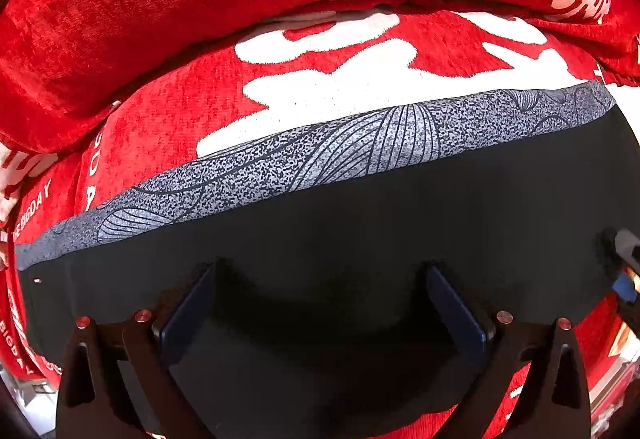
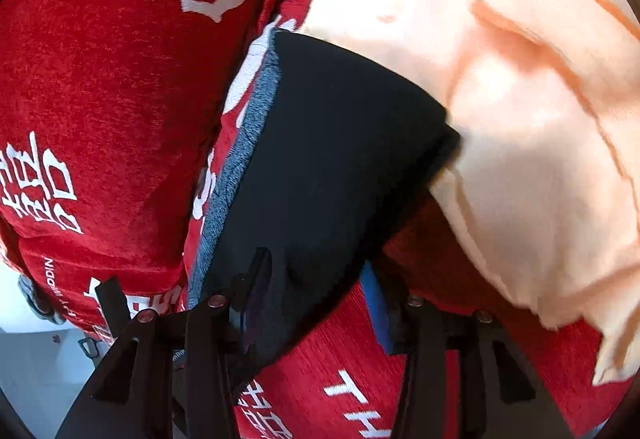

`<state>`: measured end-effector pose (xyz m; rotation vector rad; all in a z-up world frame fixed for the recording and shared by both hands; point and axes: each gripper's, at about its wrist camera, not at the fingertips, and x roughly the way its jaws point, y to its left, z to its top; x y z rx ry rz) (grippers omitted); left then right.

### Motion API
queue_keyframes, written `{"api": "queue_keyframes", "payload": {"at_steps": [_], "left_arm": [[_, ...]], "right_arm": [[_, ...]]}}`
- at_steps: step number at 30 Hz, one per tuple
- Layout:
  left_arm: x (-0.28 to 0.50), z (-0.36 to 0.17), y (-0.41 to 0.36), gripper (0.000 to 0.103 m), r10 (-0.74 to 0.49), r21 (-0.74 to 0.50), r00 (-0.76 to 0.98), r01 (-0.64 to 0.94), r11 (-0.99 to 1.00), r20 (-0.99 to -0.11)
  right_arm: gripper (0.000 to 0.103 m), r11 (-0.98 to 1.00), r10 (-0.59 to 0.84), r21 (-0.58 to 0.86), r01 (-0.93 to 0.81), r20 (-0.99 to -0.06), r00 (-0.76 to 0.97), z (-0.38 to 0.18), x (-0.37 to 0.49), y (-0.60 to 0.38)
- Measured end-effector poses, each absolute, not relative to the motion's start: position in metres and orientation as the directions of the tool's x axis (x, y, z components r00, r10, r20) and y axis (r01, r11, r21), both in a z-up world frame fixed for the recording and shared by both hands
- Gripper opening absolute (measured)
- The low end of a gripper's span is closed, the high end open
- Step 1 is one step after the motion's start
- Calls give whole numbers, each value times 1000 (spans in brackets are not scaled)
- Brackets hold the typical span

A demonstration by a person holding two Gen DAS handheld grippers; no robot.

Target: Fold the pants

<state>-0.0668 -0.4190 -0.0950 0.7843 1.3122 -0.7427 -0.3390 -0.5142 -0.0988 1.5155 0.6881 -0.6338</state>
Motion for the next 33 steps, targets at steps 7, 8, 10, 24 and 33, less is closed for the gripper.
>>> {"api": "queue_keyframes", "payload": {"at_steps": [7,8,10,24,33], "left_arm": [[-64,-99,-416,103,-42,65,104,836,545,-994],[-65,-99,-417,103,-44,63,104,836,545,-994],[-62,-99,-413,103,-50,59,103,835,546,-993],[-69,-66,-399,103,-135,73,178,826,559,-975],[-64,-104,-418,103,-87,107,207,768,631,-974]], "right_arm": [[53,-10,40,687,727,-726,686,-98,-346,-511],[53,-11,33,691,723,-722,691,-98,-349,-510],[53,-12,19,700,714,-714,700,-98,-351,-508],[13,-26,-63,753,658,-658,750,-81,-331,-534],[13,151,-39,753,641,-643,765,-36,-299,-523]]}}
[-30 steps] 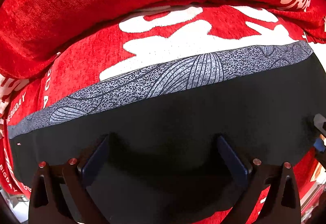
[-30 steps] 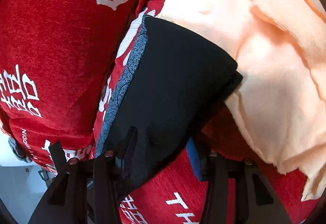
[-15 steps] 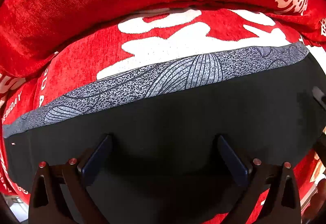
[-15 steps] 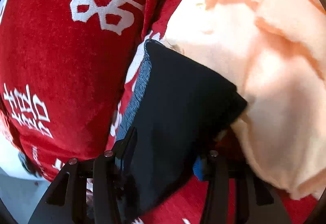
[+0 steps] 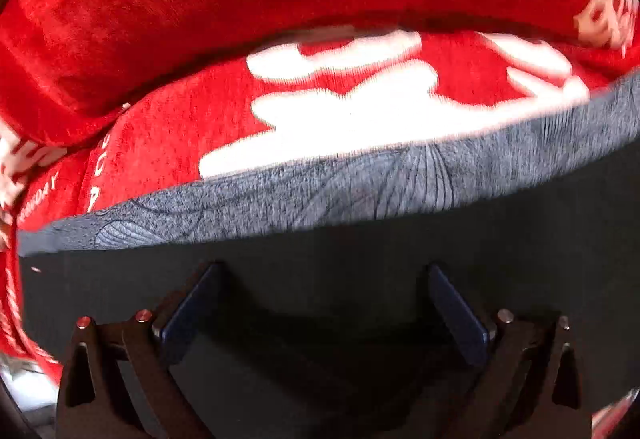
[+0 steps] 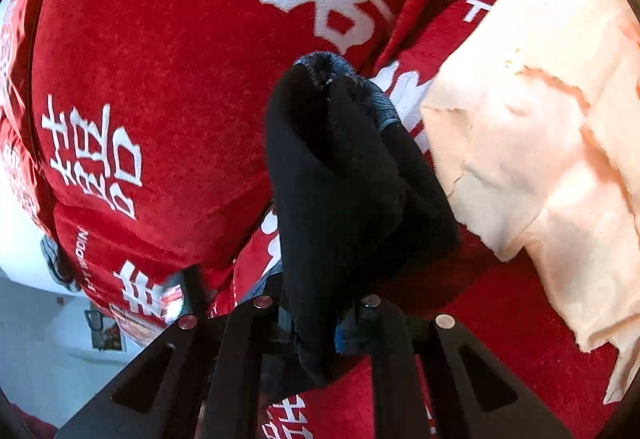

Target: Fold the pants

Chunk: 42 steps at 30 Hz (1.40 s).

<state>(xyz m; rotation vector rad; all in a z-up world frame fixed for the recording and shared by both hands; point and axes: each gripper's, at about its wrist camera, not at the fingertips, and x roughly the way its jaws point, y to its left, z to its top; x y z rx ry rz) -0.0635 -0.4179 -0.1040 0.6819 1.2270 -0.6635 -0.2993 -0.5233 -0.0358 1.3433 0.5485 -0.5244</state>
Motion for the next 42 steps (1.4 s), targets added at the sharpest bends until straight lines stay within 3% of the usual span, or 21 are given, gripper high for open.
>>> {"api": "queue_keyframes", "payload": {"at_steps": [6,12,18,25,28,31,34,35,38,42], "left_arm": [[-60,-85,-404,103,-113,95,189,823,560,-975],[-26,-51,-347,103,-182,46,184,813,581,-966],[22,-38,-283,103,-166,46,185,789,613,-969],[89,-38,-189,103,-101,81,210,711,699,-973],[113,-46,-155,103,-67,95,211,672,734,-975],[128,-52,-129,103,-45,96,199,645,758,-979],[133,-53,-114,103,-62,56,163,630,774,-985],[133,-53,-113,103,-73,38,150,630,776,-986],[128,-44,-122,103,-117,-14,117,646,763,-986],[107,-32,-150,103,-201,-104,53,710,696,-978]], "right_arm": [[13,275,-71,676,684,-695,715,-4,-274,-510],[13,458,-104,541,705,-755,647,34,-241,-472],[13,598,-145,406,691,-793,591,63,-181,-411],[15,715,-118,243,655,-882,456,11,-82,-320],[19,739,-110,174,651,-922,371,-28,-52,-288],[27,773,-194,14,634,-946,258,-52,-32,-258],[51,814,-273,-112,570,-940,204,-46,-25,-230],[55,835,-264,-112,538,-940,214,-41,-26,-219],[56,891,-202,-57,450,-938,281,-14,-37,-196],[56,778,-19,236,582,-917,398,9,-78,-229]]}}
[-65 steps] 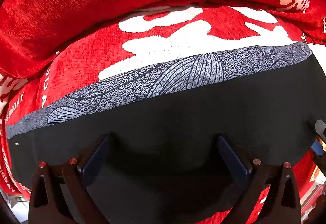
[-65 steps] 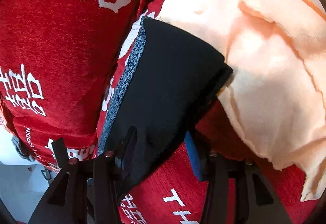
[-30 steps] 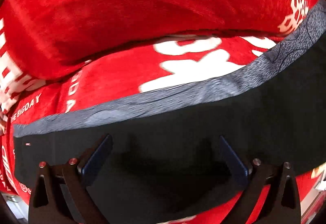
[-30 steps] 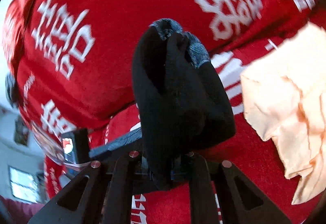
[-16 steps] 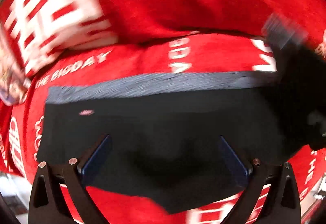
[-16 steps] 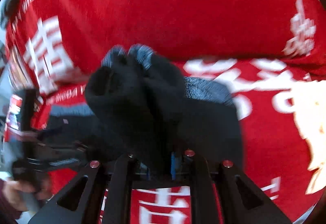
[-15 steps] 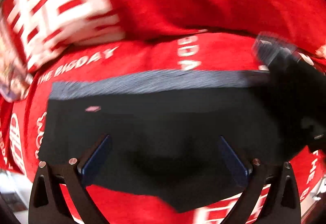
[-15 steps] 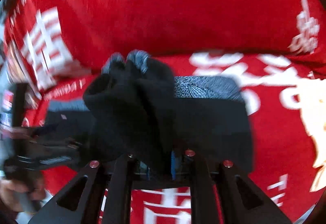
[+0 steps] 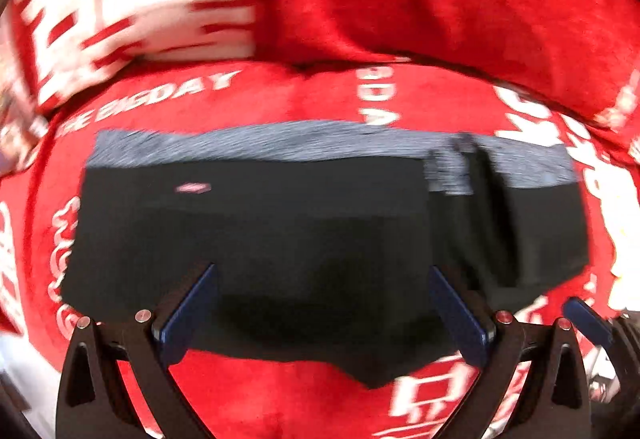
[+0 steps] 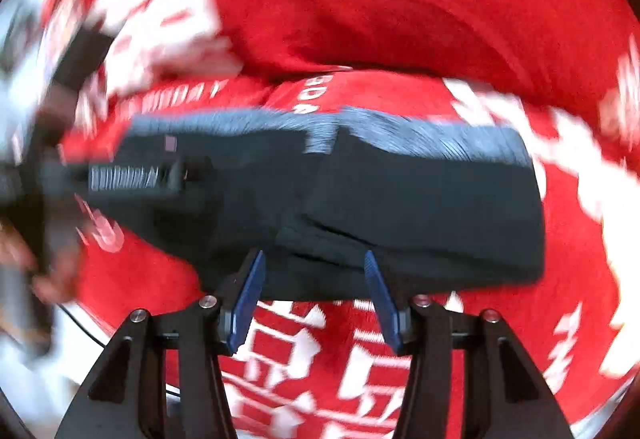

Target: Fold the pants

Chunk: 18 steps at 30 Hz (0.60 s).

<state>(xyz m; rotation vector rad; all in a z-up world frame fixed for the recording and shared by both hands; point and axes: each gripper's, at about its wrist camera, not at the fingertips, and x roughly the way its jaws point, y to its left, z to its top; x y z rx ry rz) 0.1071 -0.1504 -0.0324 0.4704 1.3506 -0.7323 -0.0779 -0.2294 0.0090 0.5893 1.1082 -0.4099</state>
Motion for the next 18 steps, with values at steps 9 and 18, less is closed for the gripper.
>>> {"api": "queue_keyframes", "payload": {"at_steps": [9,18], "left_arm": [[58,-39,-218,84,-276,-263,-121,783,563,-953],[45,-76,-240,45,-223,-319,-232,762,563,-947]], "right_arm": [[53,105,201,667,738,-741,641,-56,-166,-343],[6,-118,202,691,713,-686,699,-96,-184,-349]]}}
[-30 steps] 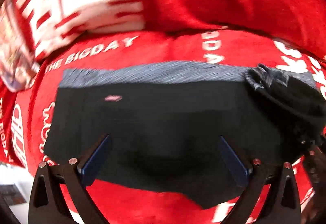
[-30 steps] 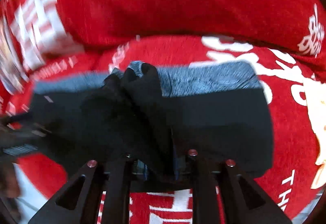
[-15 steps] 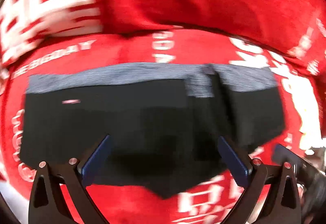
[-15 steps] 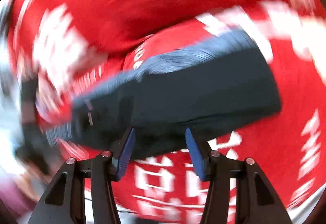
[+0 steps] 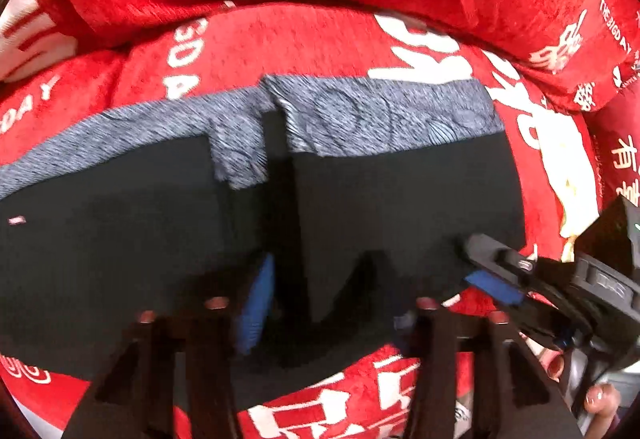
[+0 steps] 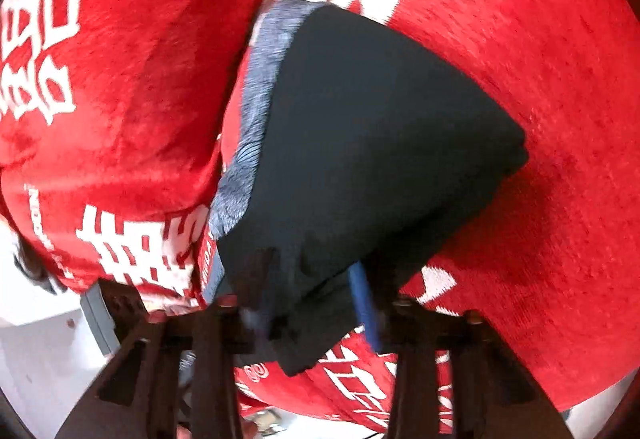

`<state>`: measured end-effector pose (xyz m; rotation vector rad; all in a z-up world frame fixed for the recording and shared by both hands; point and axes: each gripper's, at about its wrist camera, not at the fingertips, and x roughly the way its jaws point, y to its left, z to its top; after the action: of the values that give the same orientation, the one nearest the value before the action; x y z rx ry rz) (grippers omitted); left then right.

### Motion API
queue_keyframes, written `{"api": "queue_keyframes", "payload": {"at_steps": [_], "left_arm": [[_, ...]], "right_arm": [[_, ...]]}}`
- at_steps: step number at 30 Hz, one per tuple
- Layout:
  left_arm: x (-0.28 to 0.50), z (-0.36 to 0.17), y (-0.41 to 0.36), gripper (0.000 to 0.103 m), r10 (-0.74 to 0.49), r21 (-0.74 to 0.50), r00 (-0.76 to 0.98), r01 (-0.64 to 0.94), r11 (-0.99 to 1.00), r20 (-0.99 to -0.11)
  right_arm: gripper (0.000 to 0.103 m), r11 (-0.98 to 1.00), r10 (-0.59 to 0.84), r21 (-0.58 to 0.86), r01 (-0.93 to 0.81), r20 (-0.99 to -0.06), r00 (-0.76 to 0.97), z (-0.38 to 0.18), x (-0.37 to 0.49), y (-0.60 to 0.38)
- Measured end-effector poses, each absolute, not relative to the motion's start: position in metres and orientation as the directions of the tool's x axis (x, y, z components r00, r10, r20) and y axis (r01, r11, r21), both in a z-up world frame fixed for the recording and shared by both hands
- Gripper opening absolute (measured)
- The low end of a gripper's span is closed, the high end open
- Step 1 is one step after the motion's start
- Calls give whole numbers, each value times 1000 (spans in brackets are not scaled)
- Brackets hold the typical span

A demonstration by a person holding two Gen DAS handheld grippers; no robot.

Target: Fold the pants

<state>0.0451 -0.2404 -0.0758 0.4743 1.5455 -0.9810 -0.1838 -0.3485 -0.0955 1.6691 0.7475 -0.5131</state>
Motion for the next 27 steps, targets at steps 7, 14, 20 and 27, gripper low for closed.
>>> {"api": "queue_keyframes", "payload": {"at_steps": [7,14,20,27], "left_arm": [[32,-47,-222,45,-241,-227,-112,821,525,-964],[45,-71,-196,81,-168,-126,-24,762,635,-986],[46,-44,-196,81,-185,-76,49,788,611,-982],[56,-26,-236,81,-210,-36,112,803,595,-971]], "right_arm": [[5,-22,238,705,709,-685,688,-78,-174,-346],[5,-109,252,667,737,-699,670,-111,-182,-334],[14,-17,365,658,753,-697,617,-90,-177,-339],[28,236,166,590,772,-808,566,-28,-165,-380]]}}
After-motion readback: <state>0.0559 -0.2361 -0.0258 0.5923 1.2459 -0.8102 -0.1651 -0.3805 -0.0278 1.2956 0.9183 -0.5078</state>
